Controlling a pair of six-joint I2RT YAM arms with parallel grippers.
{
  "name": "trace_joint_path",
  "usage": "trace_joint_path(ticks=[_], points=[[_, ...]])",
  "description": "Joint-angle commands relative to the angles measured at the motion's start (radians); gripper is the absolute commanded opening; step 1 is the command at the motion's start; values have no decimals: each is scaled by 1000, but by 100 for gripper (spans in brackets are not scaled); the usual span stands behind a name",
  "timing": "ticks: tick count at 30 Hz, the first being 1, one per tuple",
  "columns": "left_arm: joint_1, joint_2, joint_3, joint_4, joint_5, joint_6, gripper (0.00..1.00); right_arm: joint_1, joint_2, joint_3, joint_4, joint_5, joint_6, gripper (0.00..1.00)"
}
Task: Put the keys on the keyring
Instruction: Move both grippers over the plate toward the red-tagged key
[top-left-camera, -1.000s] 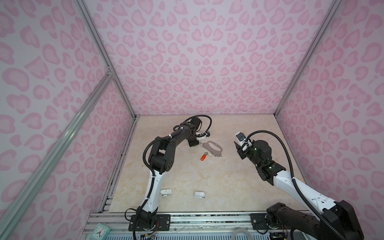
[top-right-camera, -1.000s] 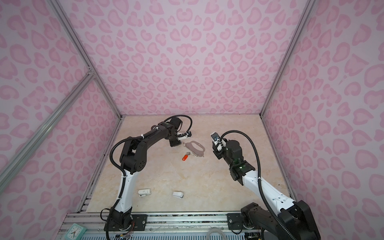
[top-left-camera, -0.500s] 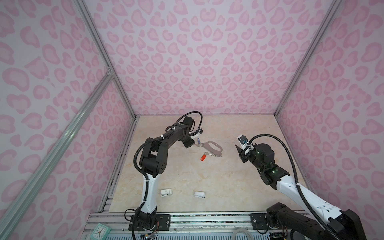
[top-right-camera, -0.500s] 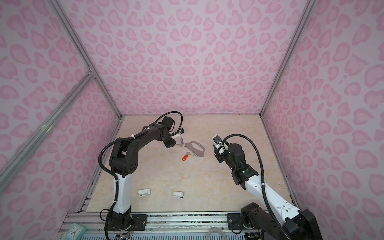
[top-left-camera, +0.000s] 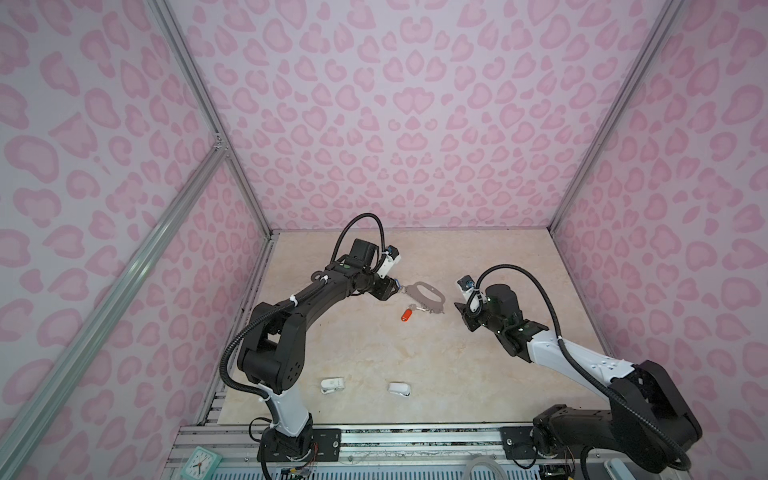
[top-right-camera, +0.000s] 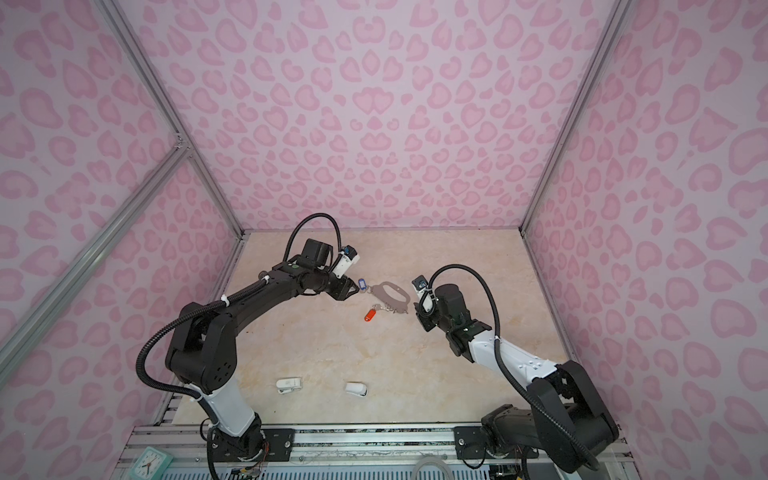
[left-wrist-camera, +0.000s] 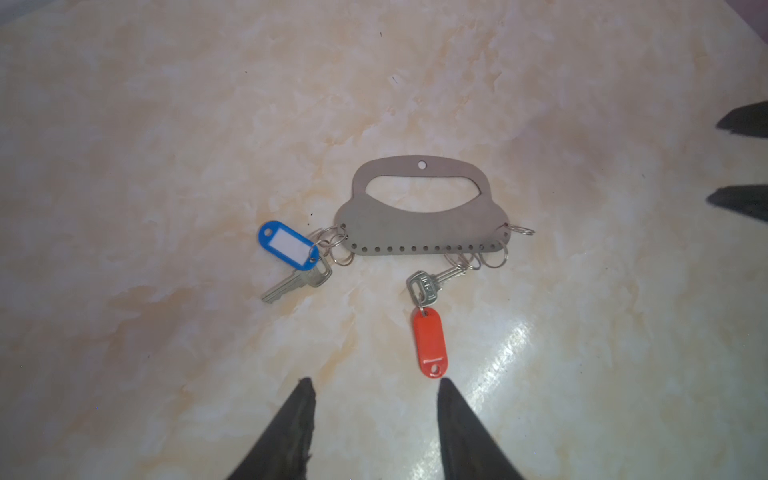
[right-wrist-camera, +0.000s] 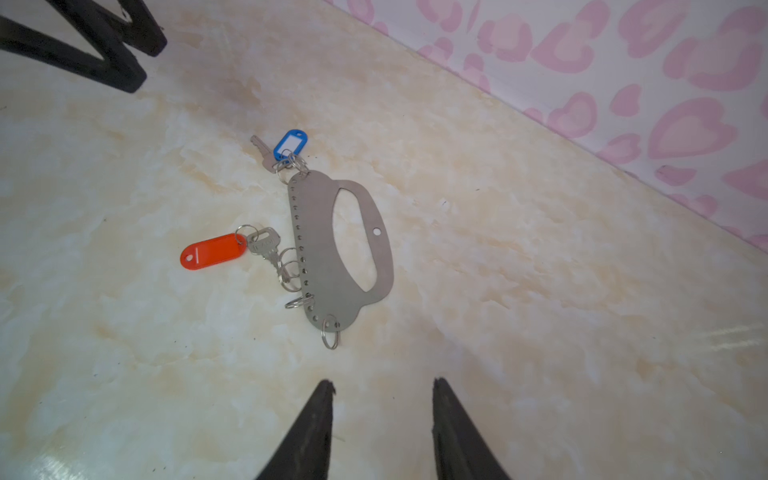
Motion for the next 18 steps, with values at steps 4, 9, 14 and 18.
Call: trace_joint_path(ticks=[4,9,14,18], points=[[-11,-15,-41,98,21,-117,48,20,149,175,-118,-13,7,40],[-53,22,-35,58,-35,-121,48,27,196,219,-138,-54,37,40],[-91,71,-31,86,-52,-174,47,45,270,297,-208,-40,85,41],[-105,100,-15,103,-65,-224,45,65,323,343,-271,-3,149,41]])
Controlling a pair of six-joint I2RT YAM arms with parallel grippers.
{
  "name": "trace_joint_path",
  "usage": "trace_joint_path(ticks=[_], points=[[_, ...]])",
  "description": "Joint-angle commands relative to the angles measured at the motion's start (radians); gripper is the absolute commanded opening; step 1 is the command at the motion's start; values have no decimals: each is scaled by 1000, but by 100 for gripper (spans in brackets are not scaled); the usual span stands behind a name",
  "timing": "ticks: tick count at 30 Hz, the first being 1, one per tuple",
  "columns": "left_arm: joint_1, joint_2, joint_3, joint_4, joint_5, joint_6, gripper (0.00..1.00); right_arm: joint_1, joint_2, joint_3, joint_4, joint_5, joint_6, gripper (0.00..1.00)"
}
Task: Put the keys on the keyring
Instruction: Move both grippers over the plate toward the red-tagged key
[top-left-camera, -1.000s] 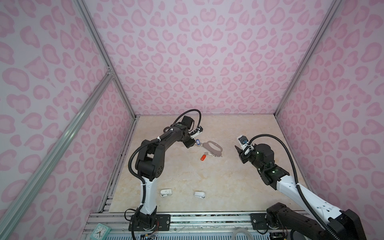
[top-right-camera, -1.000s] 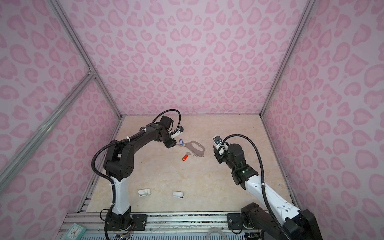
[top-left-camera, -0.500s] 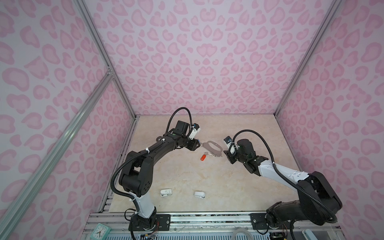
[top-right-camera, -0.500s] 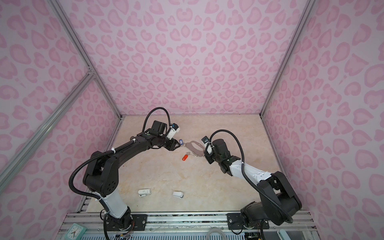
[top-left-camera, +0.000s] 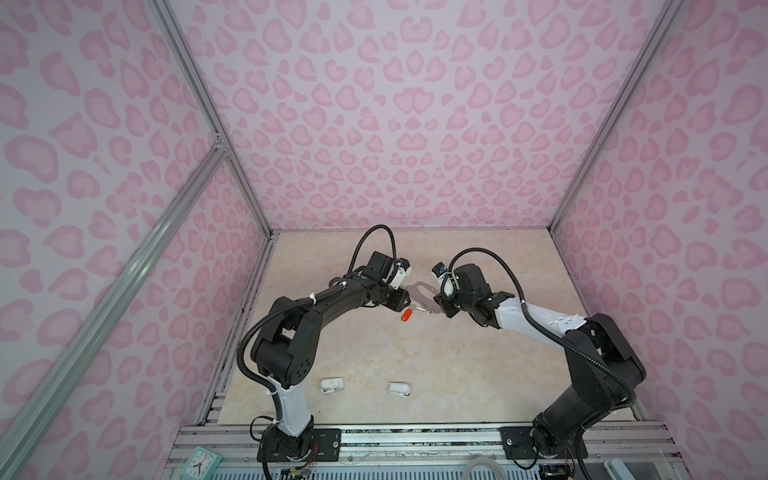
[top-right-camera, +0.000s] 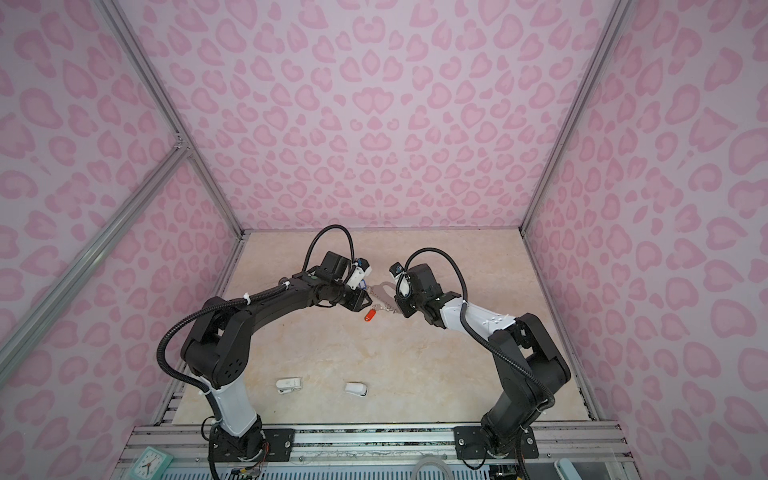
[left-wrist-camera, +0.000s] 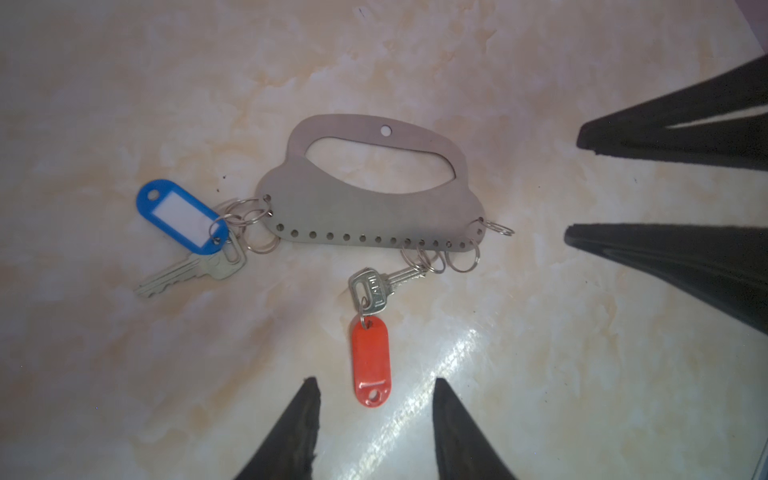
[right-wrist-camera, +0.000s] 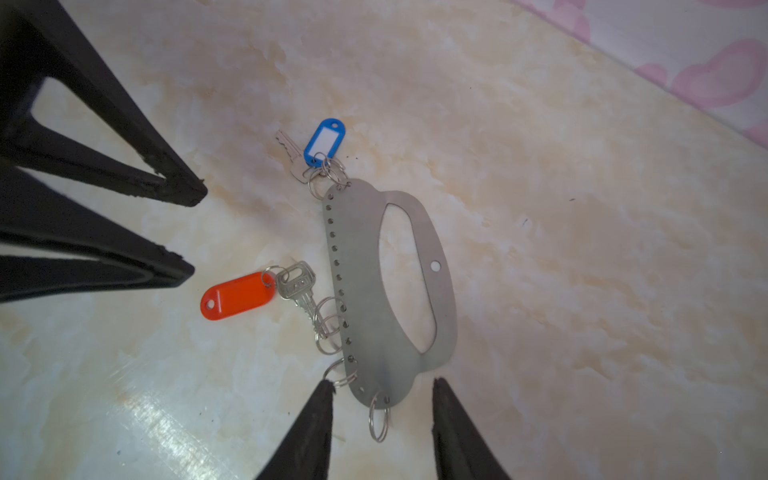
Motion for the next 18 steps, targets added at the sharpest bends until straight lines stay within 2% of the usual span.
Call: trace_joint_path(ticks=[1,10,18], points=[[-11,23,19,40,-26,-55,44,11,34,18,-75,41,74,41],[-13,3,-14,93,-82,-105,42,22,141,115,-206,159,151,35],[-13,6,-7,92,-101,-81,41,46,146,113,-197,173,75,35]])
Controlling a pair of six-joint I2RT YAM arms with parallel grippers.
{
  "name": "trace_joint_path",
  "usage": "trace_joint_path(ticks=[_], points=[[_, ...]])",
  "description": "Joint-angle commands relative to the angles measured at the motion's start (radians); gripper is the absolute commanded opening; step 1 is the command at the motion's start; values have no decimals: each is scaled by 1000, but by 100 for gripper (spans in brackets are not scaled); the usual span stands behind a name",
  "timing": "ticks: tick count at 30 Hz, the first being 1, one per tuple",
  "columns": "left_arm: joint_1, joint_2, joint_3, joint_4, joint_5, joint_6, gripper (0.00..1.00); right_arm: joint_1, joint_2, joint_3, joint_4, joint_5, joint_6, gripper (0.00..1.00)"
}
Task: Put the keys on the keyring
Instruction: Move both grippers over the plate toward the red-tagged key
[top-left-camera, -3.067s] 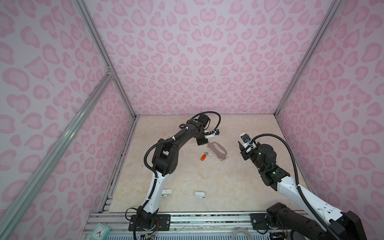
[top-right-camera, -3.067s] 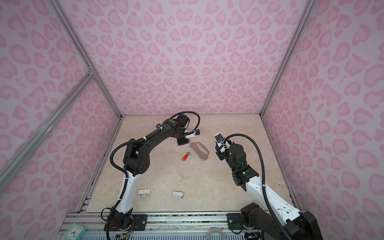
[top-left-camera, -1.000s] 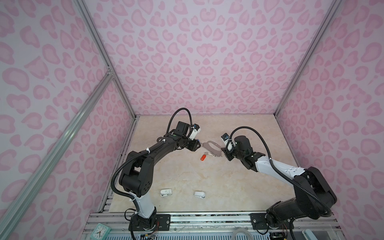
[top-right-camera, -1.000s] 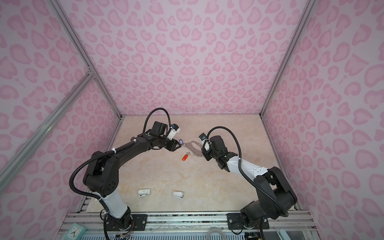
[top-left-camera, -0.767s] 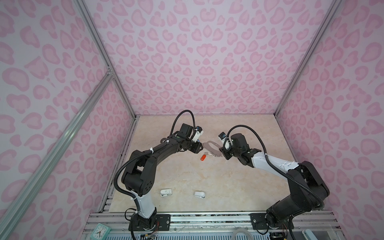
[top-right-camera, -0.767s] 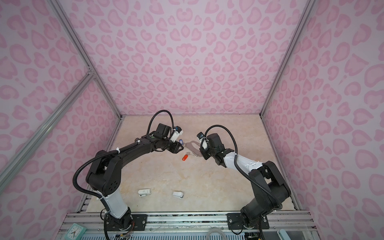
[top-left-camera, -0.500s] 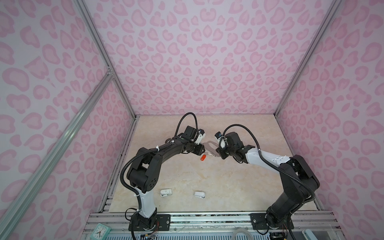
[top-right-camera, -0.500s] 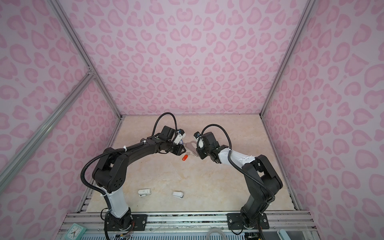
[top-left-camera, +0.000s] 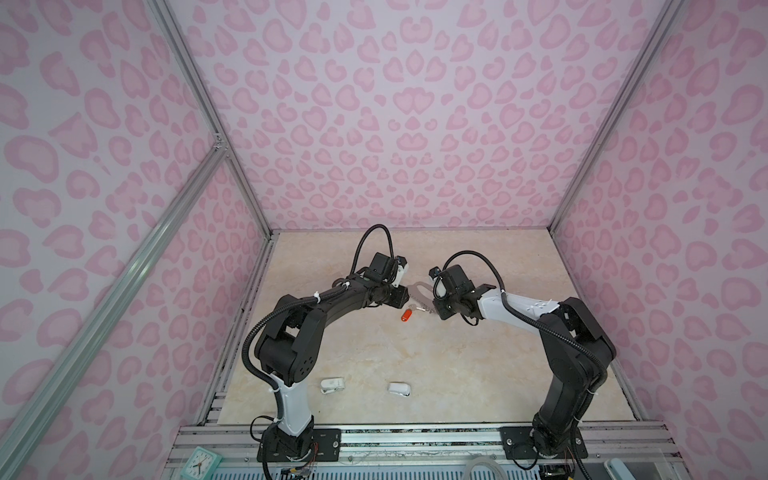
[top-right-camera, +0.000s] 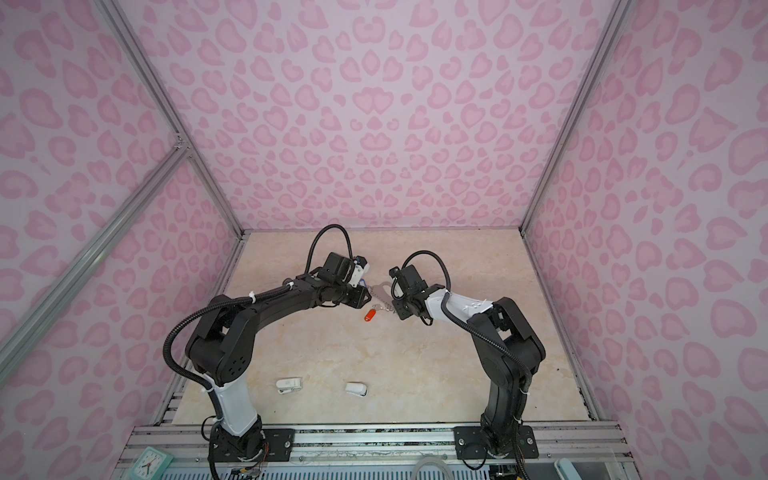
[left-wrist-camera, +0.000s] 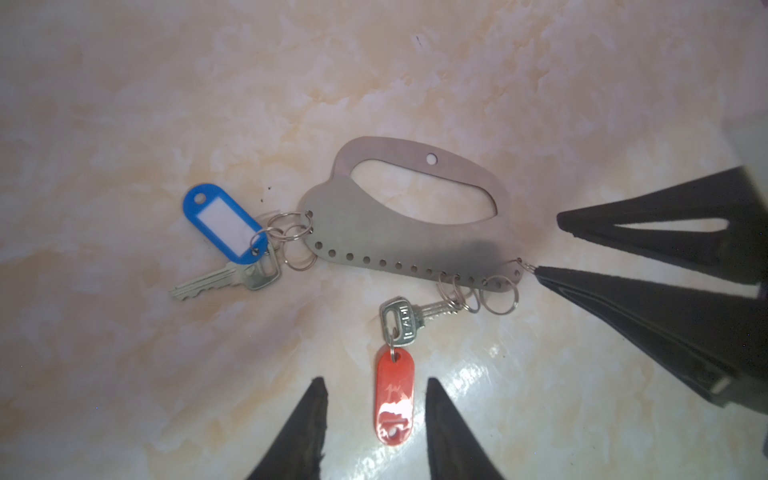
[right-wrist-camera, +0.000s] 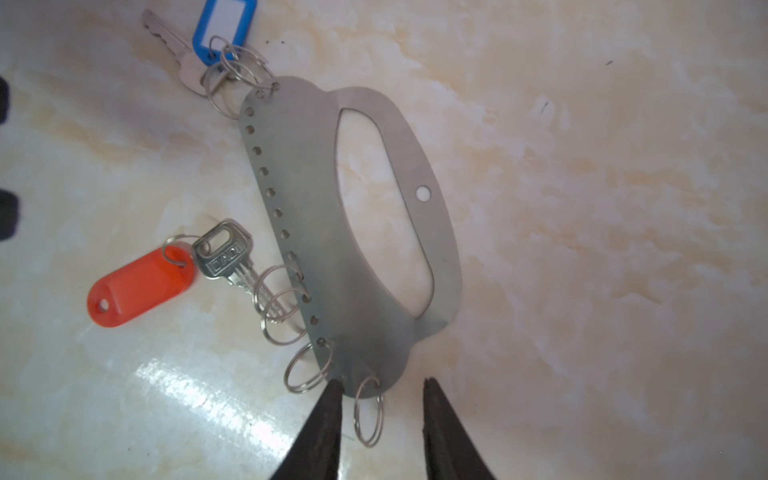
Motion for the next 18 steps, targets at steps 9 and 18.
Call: trace_joint_path(ticks=[9,18], points=[[8,-90,-55,87,-86,74,40,23,-68,-14,-31,-71,-335,36],[74,-204,-158,215,-61,1,40,-29,-103,-59,-113,-297,-1098,30]])
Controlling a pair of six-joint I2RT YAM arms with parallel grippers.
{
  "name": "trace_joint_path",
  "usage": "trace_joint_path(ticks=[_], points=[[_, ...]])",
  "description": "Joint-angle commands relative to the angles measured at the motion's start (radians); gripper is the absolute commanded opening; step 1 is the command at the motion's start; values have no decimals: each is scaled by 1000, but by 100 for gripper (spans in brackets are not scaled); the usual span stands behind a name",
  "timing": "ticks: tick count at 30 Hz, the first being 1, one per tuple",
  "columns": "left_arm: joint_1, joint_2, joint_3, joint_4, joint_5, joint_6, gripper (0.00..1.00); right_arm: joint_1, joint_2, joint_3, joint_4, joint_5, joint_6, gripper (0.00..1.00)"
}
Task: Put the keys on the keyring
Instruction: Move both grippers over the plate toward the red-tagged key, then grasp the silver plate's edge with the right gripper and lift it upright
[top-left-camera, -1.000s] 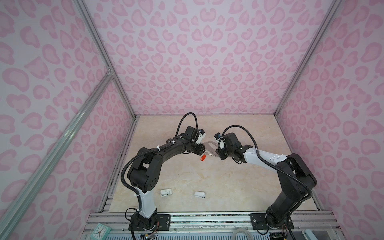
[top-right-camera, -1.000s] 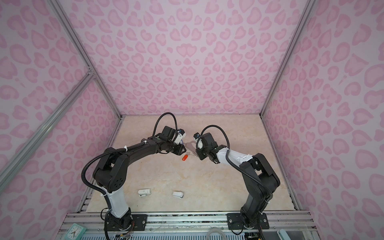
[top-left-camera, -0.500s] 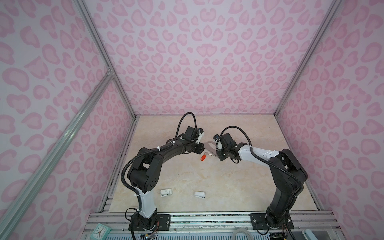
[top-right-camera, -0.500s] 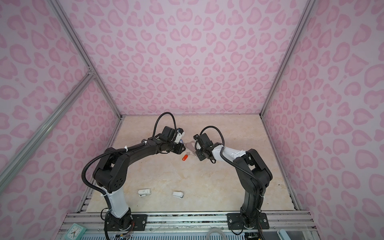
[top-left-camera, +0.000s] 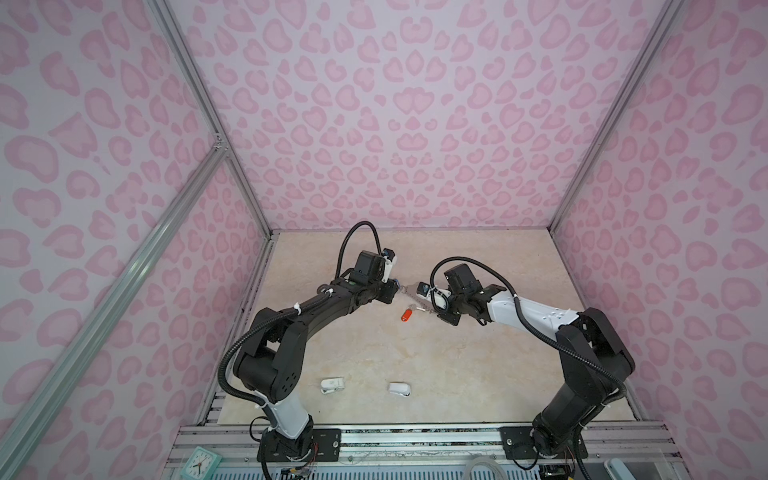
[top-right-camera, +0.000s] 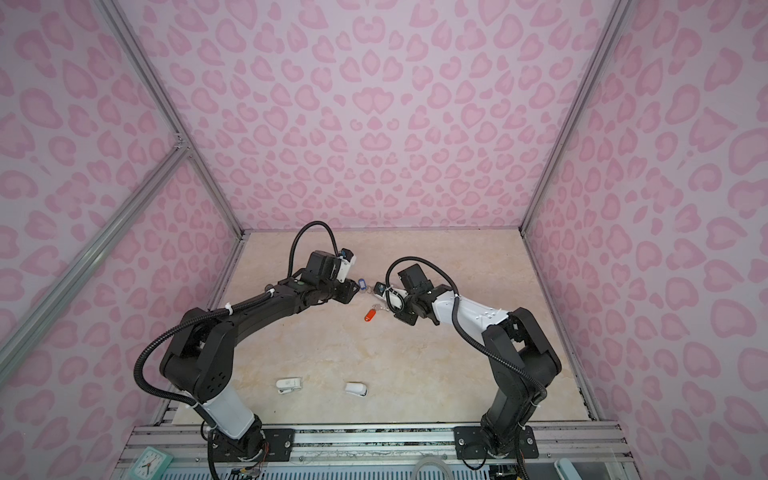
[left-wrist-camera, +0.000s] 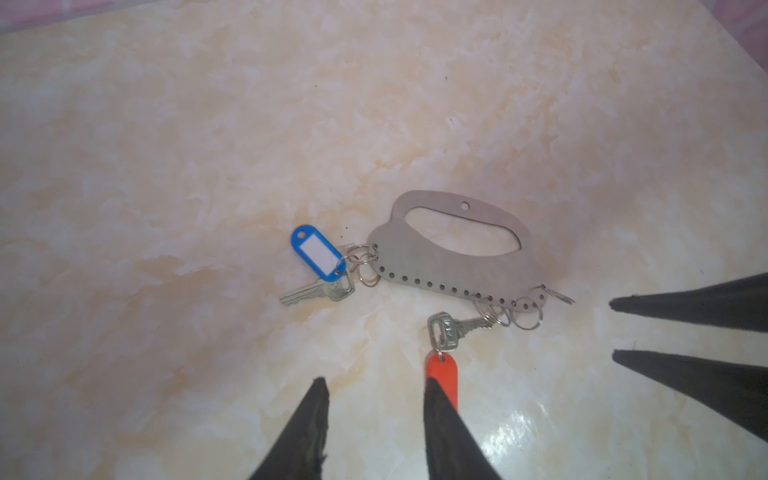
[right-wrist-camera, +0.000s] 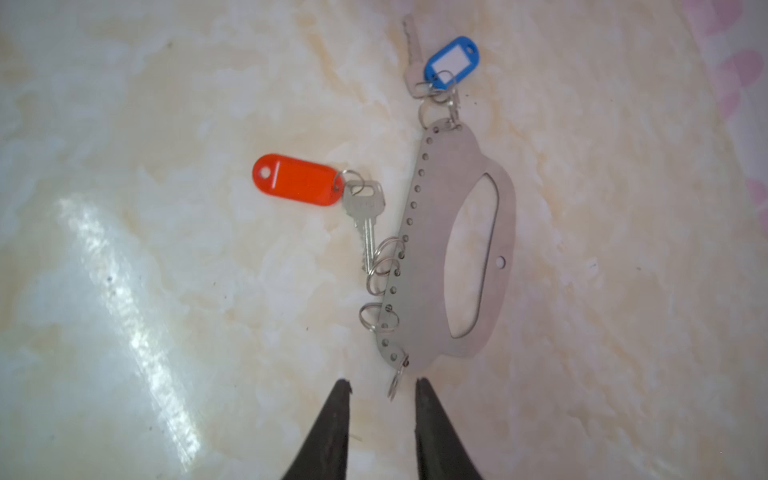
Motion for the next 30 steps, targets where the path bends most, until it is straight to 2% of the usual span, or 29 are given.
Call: trace_joint_path(ticks=[1,6,12,20,26,30], points=[[19,-41,-30,94,18,-42,40,-7,17,-23,-36,-73,-385,30],[30,-59,-45,89,25,-43,40,-27,53,-20,17,-110,-464,32],[34,-78,-72,98,21,-45,40,-24,75,-70,132,-60,-500,35],[35,-78,-79,101,12,-34,40,-15,92,-96,285,16,-498,35],[35,-69,-73,93,16,-21,40,-13,119,-88,317,39,-513,35],[36,-67,-73,84,17,-14,40,-12,139,-81,322,38,-517,31]])
